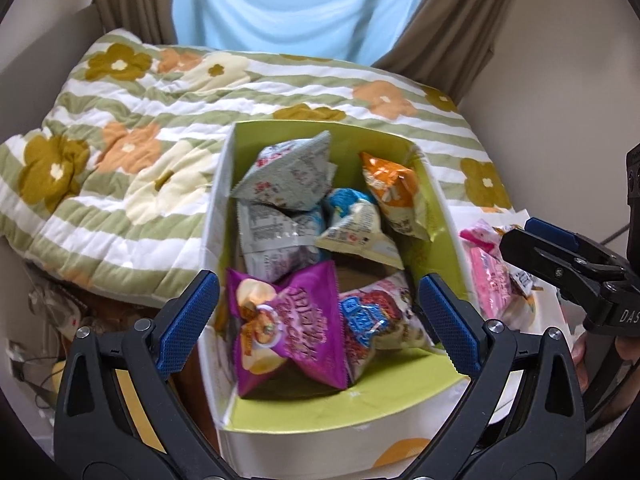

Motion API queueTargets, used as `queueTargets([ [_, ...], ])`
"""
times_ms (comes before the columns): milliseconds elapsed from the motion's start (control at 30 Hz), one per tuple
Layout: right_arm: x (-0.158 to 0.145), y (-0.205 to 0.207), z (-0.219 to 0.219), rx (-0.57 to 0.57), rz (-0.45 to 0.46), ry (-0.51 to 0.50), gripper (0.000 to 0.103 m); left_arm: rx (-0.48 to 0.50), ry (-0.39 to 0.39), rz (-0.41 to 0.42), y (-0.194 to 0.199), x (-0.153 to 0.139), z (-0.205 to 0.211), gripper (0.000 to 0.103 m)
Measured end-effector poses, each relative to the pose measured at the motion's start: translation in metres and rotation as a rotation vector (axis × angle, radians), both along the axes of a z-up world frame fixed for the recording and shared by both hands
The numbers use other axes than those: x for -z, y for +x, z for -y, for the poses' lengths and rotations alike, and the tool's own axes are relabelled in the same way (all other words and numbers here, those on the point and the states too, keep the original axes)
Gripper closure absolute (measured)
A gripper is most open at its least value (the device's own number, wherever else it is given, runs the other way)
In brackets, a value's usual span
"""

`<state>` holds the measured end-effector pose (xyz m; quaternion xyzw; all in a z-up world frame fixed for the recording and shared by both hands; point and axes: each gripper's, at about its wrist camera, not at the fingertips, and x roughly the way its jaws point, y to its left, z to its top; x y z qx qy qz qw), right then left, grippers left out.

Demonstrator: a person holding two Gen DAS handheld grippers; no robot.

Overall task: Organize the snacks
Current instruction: 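Move both tools back over the remaining snacks on the sheet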

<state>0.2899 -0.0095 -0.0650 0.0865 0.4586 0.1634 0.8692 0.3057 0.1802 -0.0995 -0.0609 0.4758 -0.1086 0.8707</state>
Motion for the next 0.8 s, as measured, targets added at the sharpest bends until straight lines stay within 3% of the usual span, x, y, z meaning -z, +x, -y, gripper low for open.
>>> queueTargets([
  [167,-0.013,-0.031,0.034,0.048,0.041,-0.056,0.0,0.055,-0.008,0.028,-0.022,-0.012,0.039,0.004],
  [400,-0.023,-0.073,0.12,0.122,0.071,-0.064,0.0,0.108,-0.003,0.047,-0.061,-0.02,0.122,0.004],
  [800,0.017,-0.113,0.264,0.118,-0.023,-0.059,0.0,0.183,0.0,-0.027,-0.109,0.027,0.27,0.004],
])
